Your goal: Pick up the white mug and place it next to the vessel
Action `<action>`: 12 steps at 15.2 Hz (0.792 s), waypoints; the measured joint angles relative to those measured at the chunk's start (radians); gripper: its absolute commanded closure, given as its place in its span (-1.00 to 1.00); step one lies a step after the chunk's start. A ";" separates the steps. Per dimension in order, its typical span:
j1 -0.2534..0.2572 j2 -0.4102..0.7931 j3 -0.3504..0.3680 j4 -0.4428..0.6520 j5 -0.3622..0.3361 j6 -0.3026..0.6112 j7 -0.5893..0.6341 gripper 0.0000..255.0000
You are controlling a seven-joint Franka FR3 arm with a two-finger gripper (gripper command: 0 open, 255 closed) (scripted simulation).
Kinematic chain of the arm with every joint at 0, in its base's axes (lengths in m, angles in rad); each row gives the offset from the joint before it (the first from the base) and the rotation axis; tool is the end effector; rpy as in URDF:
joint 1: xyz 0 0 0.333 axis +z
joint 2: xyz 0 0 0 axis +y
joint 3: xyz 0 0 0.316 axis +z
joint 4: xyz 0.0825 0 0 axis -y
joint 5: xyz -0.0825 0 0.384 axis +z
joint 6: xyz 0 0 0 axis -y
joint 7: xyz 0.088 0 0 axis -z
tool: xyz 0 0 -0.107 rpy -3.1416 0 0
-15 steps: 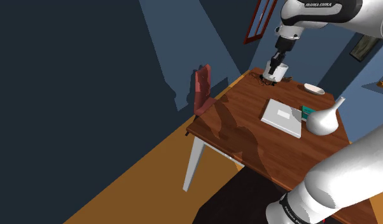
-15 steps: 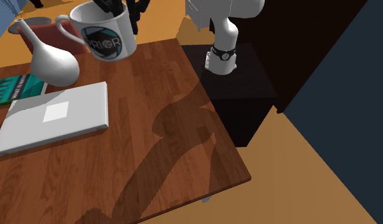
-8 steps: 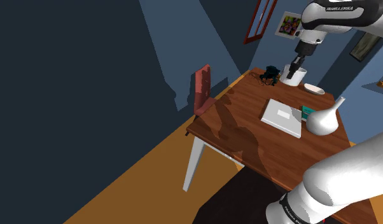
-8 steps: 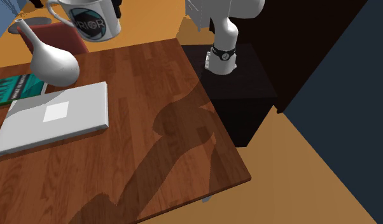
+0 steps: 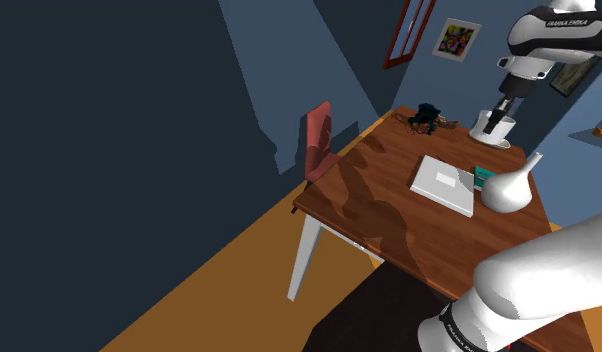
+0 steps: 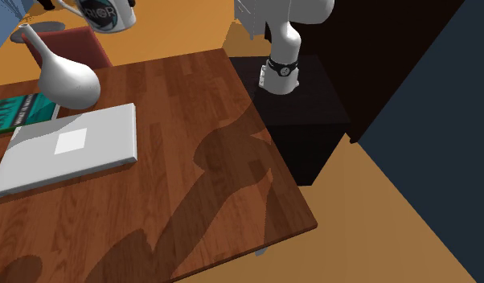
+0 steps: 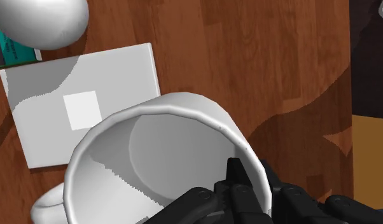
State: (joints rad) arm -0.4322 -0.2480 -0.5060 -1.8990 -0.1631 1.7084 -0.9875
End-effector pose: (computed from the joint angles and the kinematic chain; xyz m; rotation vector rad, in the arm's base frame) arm 0.2602 -0.4225 0.5921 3.0911 0.1250 -0.0285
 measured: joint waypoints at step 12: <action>-0.096 0.050 -0.206 0.082 0.002 -0.004 -0.308 1.00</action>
State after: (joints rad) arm -0.5287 -0.1981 -0.7124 -1.8174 -0.1614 1.7047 -1.2954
